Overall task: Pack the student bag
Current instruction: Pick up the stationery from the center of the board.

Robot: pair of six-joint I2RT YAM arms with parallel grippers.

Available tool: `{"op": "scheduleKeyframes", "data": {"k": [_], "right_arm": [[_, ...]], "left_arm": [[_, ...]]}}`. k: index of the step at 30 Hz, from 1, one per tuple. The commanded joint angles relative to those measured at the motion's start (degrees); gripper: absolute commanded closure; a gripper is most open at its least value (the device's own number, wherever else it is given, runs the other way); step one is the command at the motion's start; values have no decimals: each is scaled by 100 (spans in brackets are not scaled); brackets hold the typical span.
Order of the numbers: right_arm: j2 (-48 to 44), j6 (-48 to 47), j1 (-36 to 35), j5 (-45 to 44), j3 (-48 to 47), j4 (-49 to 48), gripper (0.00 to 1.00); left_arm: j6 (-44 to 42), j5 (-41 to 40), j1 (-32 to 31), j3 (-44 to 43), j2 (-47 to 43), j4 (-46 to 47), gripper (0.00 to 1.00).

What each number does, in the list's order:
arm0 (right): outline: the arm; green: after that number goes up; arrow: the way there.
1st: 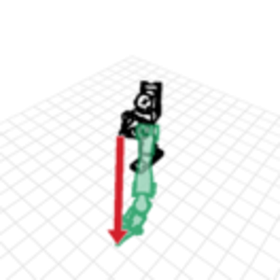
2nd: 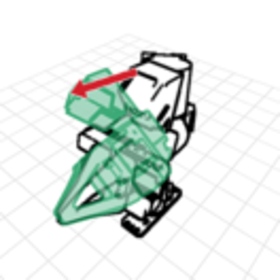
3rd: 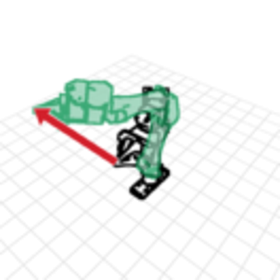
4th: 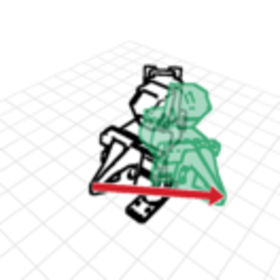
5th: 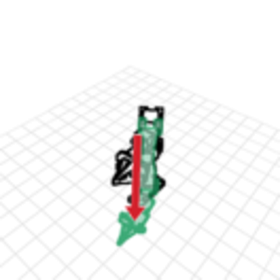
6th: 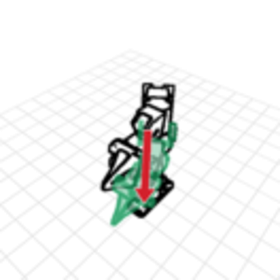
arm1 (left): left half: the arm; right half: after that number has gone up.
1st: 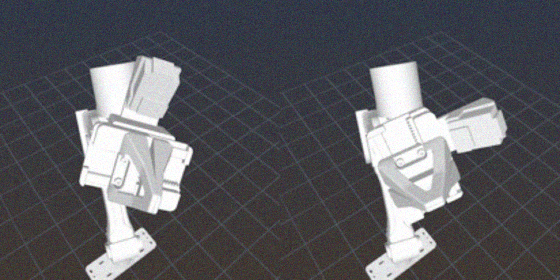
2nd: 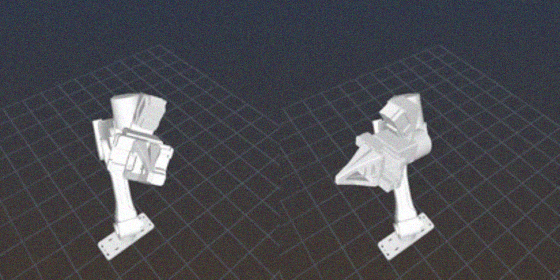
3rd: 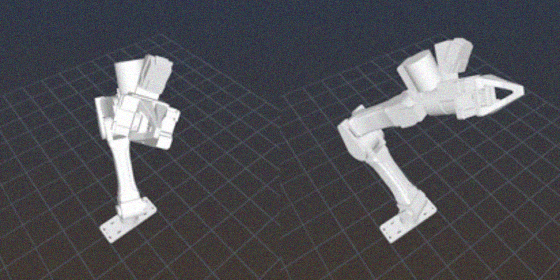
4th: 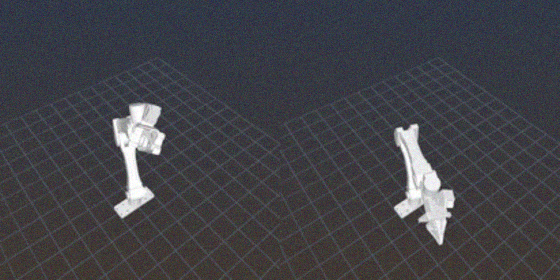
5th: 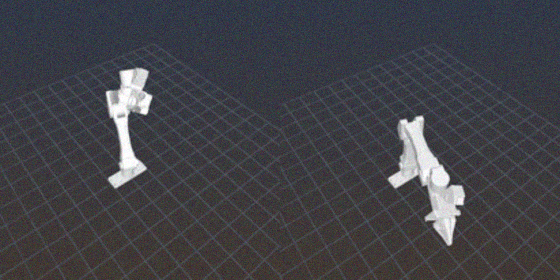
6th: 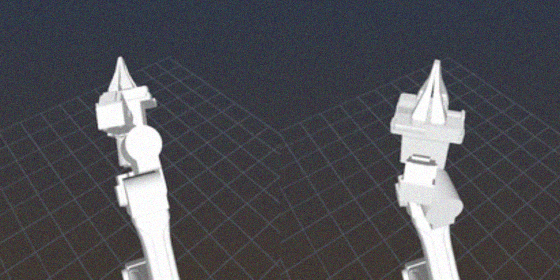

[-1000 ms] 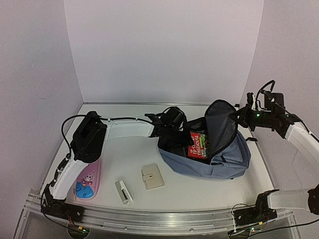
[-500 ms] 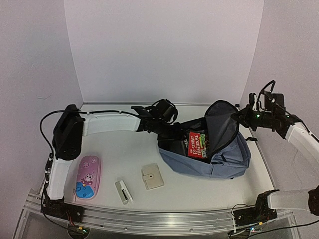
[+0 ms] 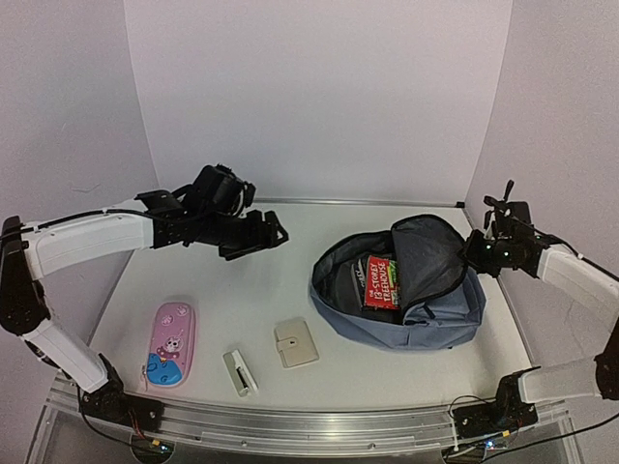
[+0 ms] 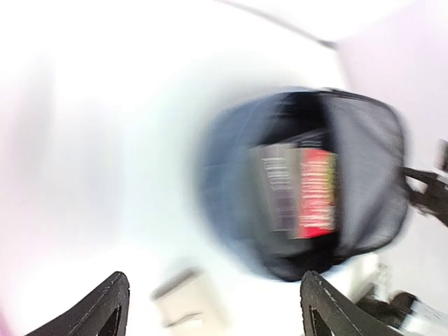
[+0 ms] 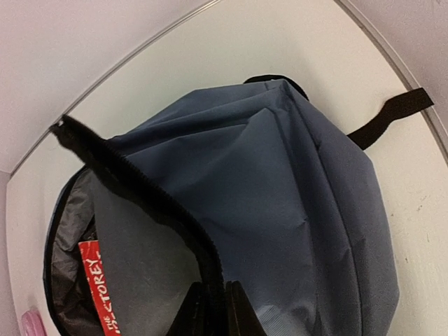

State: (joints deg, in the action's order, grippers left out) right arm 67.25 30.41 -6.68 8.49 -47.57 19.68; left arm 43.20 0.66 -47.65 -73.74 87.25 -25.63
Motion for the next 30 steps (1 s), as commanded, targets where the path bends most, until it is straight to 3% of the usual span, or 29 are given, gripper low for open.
{"op": "scheduleKeyframes", "data": {"k": [1, 4, 7, 12, 19, 24, 30], "right_arm": [[249, -31, 18, -687, 60, -259, 76], [238, -21, 17, -749, 12, -241, 46], [76, -68, 14, -677, -149, -172, 25], [-380, -315, 19, 297, -533, -145, 3], [-901, -438, 17, 1343, -975, 25, 2], [-1112, -384, 17, 1747, -1155, 36, 2], [-1112, -378, 18, 1944, -1200, 33, 2]], "left_arm": [[468, -293, 442, 1054, -856, -509, 15], [578, -517, 630, 1546, -1323, -1011, 10], [750, -645, 970, 1905, -1679, -1612, 6], [1064, -719, 1655, 2548, -2204, -2201, 1], [1832, -1295, 1968, 3095, -2799, -2664, 0], [2319, -1655, 1988, 3119, -2584, -3217, 0], [2254, -1213, 2035, 3514, -2077, -2564, 0]]}}
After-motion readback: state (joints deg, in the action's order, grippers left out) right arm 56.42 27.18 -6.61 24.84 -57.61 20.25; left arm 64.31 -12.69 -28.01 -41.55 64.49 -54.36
